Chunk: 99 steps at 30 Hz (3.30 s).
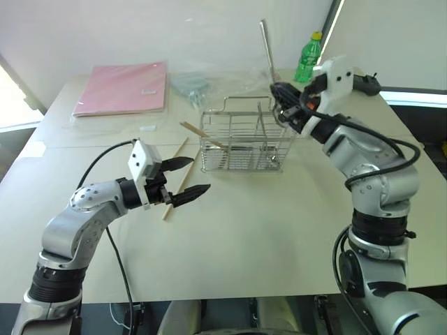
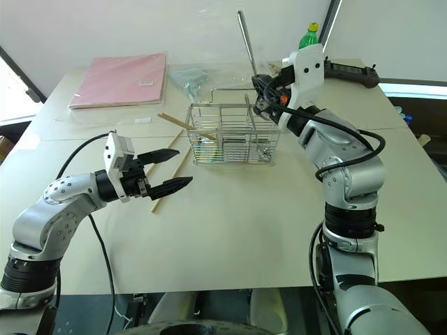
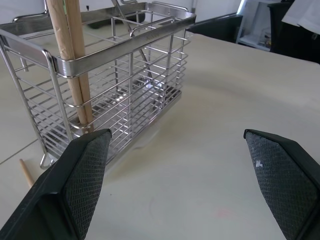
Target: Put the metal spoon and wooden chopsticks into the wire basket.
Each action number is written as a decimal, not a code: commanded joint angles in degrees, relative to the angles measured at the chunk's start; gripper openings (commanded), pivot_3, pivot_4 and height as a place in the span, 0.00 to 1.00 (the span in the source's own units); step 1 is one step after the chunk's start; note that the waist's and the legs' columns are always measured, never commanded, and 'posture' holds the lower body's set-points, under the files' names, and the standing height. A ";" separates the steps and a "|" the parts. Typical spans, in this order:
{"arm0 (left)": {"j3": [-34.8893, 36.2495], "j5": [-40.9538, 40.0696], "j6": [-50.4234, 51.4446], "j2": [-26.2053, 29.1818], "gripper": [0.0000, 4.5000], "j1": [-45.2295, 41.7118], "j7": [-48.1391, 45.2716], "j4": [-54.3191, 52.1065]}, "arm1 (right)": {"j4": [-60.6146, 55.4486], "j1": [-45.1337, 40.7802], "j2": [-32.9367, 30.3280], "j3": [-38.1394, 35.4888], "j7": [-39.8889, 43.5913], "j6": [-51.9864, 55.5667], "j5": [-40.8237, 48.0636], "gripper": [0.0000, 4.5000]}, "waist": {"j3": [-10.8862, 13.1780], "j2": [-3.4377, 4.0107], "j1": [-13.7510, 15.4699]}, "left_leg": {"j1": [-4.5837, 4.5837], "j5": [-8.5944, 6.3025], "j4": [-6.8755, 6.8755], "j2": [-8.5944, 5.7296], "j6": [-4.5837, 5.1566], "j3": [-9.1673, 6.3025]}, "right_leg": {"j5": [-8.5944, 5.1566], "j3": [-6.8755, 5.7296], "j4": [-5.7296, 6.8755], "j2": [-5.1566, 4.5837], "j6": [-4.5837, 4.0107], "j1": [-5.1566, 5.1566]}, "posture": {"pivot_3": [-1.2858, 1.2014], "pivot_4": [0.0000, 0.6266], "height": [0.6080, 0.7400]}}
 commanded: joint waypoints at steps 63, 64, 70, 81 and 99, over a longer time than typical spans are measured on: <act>1.80 17.40 -14.07 5.65 1.00 -19.70 1.78 41.43 | -24.37 55.13 -16.62 -7.99 24.99 -18.19 7.30 0.99 | 0.07 -0.46 1.55 | 0.01 -0.01 0.02 0.03 -0.01 0.01 | -0.17 -0.02 0.22 -0.07 0.25 -0.05 | 0.52 0.24 0.76; 0.43 18.90 -14.60 4.79 1.00 -20.66 1.72 43.56 | -24.34 55.29 -16.74 -7.25 25.33 -19.08 6.79 0.99 | 0.08 -0.48 1.54 | 0.00 -0.01 0.02 0.01 -0.01 0.02 | -0.16 -0.01 0.20 -0.08 0.25 -0.05 | 0.52 0.24 0.76; -6.14 25.69 -17.85 -1.20 1.00 -26.49 1.38 53.13 | -22.44 54.77 -17.78 -5.55 26.81 -21.49 5.53 0.99 | 0.12 -0.71 1.50 | -0.01 -0.01 0.04 -0.01 -0.02 0.00 | -0.13 -0.02 0.15 -0.09 0.24 -0.01 | 0.52 0.24 0.76; -7.26 32.54 -23.54 -10.35 1.00 -41.64 8.97 78.18 | -22.44 53.81 -17.01 -5.16 25.62 -21.49 6.67 0.99 | 0.20 -0.86 1.47 | 0.01 -0.01 0.05 -0.03 -0.01 0.01 | -0.16 -0.10 0.23 -0.08 0.41 -0.01 | 0.52 0.24 0.76; -12.04 43.99 -8.86 -12.60 1.00 -60.55 6.52 95.24 | -23.63 52.73 -15.79 -5.45 19.94 -19.98 9.24 0.99 | 0.29 -1.04 1.34 | 0.03 -0.01 0.21 -0.06 -0.02 0.02 | -0.15 -0.09 0.42 -0.07 0.56 0.03 | 0.52 0.24 0.76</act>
